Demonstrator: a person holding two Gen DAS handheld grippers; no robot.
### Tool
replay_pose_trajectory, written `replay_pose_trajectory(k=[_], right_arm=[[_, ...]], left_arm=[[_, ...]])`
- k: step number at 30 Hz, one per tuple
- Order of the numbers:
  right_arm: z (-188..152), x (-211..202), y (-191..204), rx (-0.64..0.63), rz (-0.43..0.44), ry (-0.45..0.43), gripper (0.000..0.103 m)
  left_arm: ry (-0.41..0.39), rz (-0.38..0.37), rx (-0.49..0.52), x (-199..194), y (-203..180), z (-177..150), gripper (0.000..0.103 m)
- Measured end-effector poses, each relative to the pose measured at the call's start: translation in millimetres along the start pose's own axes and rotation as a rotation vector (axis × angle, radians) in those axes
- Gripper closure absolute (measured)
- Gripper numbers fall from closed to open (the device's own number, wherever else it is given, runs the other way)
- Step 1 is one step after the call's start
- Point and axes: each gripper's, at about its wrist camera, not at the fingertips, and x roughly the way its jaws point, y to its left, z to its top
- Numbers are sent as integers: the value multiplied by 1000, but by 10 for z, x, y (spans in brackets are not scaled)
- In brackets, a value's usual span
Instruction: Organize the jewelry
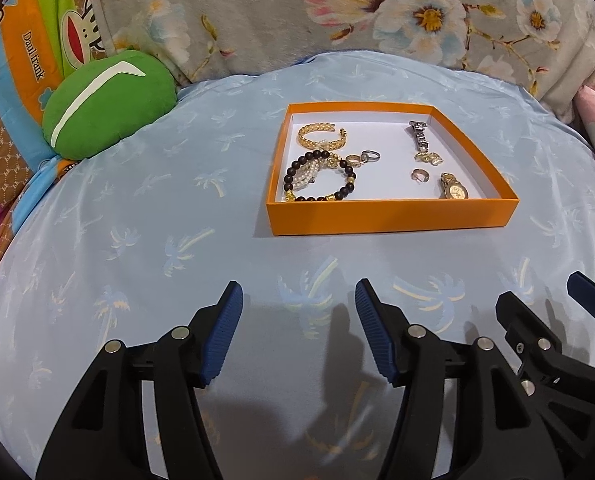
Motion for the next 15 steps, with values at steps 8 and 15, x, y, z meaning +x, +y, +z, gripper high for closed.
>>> replay_pose_trajectory(k=[8,15], right_arm=[[3,3,1,0,0,0,25],[3,6,-2,0,0,0,25]], left_arm=[[1,3,1,4,-4,-2,46],[3,0,1,16,-4,-5,46]])
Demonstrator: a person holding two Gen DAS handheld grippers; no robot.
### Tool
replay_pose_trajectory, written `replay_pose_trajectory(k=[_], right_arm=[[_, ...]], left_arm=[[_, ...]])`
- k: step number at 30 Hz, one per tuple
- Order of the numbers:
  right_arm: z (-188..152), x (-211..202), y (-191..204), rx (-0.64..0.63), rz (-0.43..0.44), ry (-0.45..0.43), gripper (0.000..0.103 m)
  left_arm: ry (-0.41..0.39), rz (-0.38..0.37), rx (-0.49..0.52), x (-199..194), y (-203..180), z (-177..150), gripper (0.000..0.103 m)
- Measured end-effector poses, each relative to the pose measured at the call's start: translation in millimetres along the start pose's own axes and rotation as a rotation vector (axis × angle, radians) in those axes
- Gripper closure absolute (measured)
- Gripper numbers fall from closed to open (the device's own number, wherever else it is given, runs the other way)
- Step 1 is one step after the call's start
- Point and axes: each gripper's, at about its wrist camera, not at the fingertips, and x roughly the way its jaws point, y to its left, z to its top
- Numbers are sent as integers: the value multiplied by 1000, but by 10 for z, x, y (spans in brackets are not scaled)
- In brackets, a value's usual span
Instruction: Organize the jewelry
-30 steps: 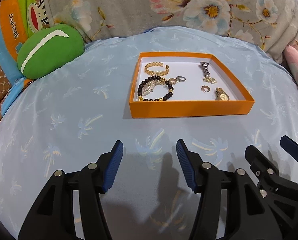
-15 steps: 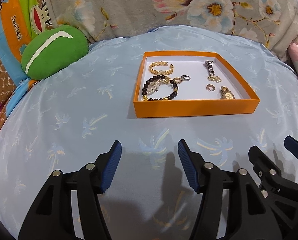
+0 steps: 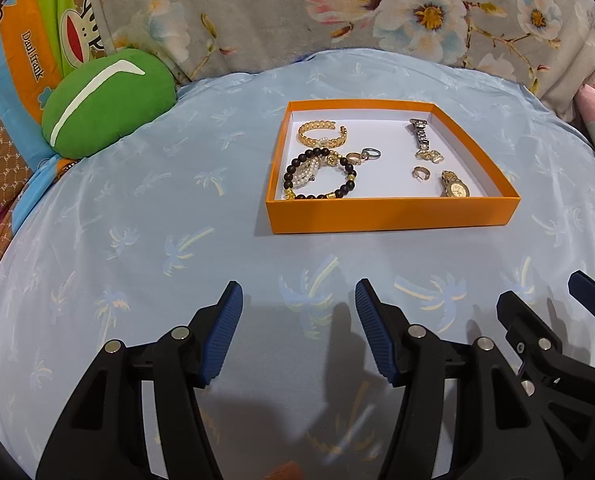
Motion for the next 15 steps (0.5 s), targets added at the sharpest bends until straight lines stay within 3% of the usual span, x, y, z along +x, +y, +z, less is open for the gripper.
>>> replay_pose_trajectory(k=[15], right_arm=[[4,2,-1,0,1,-1,25]], left_arm=[[-6,9,0,0,14,-5,45]])
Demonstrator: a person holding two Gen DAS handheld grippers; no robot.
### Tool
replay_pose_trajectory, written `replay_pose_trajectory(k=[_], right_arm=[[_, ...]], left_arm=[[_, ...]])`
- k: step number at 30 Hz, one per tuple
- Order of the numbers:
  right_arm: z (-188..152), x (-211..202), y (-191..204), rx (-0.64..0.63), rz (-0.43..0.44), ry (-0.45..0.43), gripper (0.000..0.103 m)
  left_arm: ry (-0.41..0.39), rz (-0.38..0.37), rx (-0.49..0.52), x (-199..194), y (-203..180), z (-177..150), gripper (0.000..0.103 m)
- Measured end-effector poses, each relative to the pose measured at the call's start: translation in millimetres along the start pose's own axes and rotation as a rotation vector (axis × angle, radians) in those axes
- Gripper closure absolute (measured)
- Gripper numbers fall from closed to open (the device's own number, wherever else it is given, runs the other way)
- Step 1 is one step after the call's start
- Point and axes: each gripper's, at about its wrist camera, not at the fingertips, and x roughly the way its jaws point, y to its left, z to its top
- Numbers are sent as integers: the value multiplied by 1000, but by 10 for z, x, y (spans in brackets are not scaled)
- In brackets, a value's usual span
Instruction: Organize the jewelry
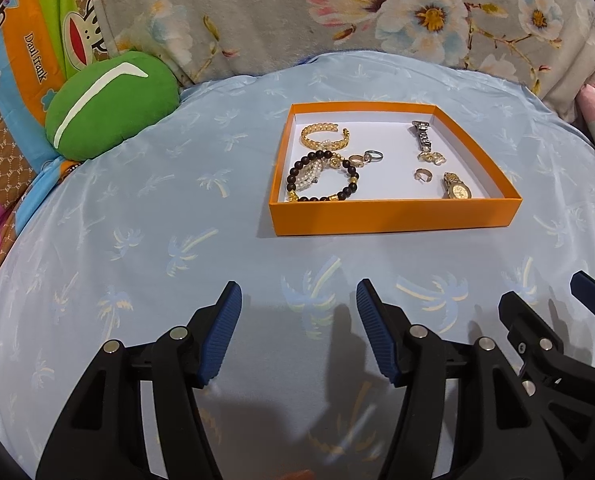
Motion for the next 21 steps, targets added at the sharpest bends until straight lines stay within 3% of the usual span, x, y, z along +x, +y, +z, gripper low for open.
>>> replay_pose_trajectory(k=[4,6,21], right_arm=[[0,-1,-1,0,-1,0,25],[0,-3,-1,1,2,0,25],[1,-6,-1,-3,-2,2,25]], left_arm=[[0,4,-1,1,0,2,44],[-2,29,-10,-13,16,7,37],[-6,44,-5,-22,25,8,39]])
